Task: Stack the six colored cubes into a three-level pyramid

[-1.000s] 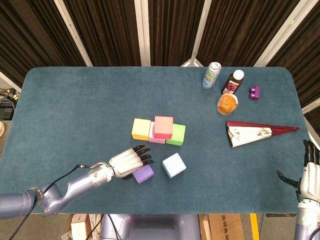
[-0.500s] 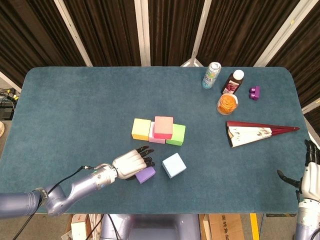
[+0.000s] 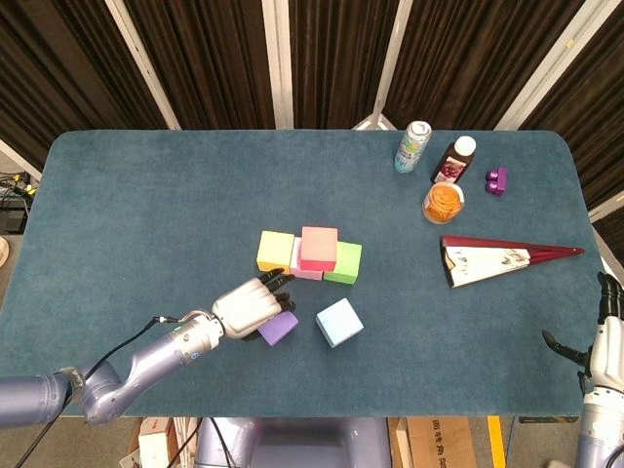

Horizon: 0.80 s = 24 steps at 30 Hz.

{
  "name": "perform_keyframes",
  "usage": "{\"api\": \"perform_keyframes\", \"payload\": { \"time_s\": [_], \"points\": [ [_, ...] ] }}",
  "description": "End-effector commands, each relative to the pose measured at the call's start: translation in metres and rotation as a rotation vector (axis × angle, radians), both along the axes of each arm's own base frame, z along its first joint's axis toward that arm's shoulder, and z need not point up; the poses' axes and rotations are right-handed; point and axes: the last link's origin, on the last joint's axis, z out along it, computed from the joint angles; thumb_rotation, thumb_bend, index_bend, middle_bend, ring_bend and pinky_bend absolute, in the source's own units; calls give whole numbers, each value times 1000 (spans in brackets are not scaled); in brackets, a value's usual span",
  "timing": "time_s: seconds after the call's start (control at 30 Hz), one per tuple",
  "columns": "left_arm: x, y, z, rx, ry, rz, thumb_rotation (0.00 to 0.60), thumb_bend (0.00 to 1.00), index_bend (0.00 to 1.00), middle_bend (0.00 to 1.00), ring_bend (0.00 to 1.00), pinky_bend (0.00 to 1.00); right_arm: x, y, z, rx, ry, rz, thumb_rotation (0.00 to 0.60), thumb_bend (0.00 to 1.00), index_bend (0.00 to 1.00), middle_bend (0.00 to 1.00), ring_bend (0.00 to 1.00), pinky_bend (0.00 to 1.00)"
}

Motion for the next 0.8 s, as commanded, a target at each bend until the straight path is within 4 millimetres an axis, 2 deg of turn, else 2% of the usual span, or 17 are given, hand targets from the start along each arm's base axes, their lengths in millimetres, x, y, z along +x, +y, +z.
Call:
{"api": "perform_keyframes", "payload": {
  "time_s": [0.03,0.3,0.37,0.57,0.63,0.8],
  "points": [
    [2,0,23,67,3,49,600,397,348,409,0,0,0,0,0,2,-2,1,600,94,46,81,81,0],
    [0,2,65,201,62,206,600,396,349,403,0,0,0,1,2,-3,-12,0,600,94,47,81,81,0],
    [2,14,83,288,29,281,600,396,349,399,0,0,0,2,3,-6,-16,1,600,94,46,81,81,0],
    [10,27,90,344,-6,362,600,395,349,397,0,0,0,2,4,-3,-19,3,600,94,46,81,81,0],
    [15,38,91,366,-25,389,600,395,349,397,0,0,0,2,4,-6,-21,3,600,94,46,81,81,0],
    [24,55,82,370,-41,412,600,393,349,390,0,0,-1,3,5,-9,-20,1,600,95,46,81,81,0]
  ]
}}
